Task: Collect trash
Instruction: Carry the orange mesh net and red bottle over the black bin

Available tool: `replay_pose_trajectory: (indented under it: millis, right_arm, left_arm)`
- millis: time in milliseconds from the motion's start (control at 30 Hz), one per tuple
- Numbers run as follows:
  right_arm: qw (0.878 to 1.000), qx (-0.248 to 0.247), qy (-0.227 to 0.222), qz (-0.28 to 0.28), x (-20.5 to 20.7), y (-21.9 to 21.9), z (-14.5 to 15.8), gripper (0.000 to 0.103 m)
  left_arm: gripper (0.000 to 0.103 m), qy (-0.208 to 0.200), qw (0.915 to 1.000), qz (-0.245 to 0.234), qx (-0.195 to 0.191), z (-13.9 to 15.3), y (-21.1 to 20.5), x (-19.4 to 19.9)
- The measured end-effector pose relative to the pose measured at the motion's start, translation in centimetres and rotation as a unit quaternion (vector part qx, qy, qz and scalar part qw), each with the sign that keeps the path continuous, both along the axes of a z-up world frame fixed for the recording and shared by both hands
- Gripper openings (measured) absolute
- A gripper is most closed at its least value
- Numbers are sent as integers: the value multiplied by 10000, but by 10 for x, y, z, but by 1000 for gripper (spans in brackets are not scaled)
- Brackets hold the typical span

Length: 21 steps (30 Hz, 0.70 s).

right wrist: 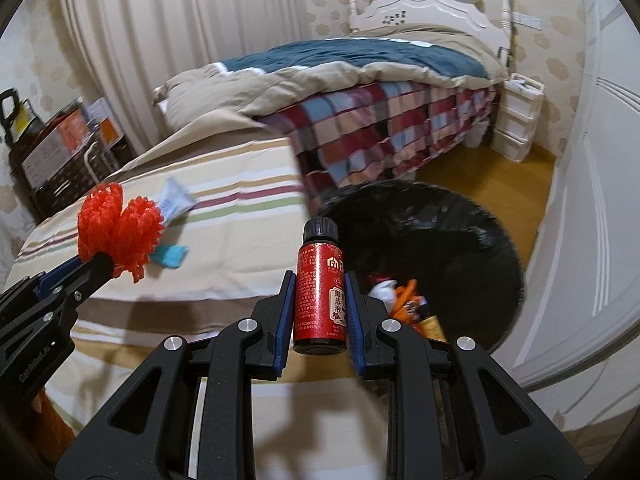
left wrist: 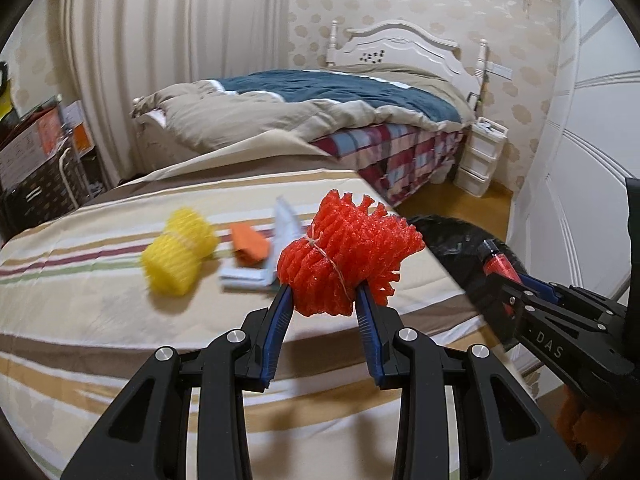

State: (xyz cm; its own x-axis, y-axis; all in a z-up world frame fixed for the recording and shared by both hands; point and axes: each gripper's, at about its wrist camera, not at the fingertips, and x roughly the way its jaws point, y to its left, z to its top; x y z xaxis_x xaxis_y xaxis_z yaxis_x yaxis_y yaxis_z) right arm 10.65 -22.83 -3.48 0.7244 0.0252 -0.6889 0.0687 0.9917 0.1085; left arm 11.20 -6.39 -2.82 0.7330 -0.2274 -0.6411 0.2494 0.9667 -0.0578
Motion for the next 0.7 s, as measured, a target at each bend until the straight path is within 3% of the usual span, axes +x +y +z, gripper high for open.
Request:
replay_pose_trajectory:
  millis: [333, 700]
  right_arm:
    - [9988, -21, -26, -484, 14, -56, -3, 23]
    - [9975, 76, 82, -698, 28, -88, -19, 23]
  left_arm:
    - [35, 7, 9990, -447, 37, -1, -58, 21]
    - [35, 183, 9974, -655, 257, -18, -106, 41]
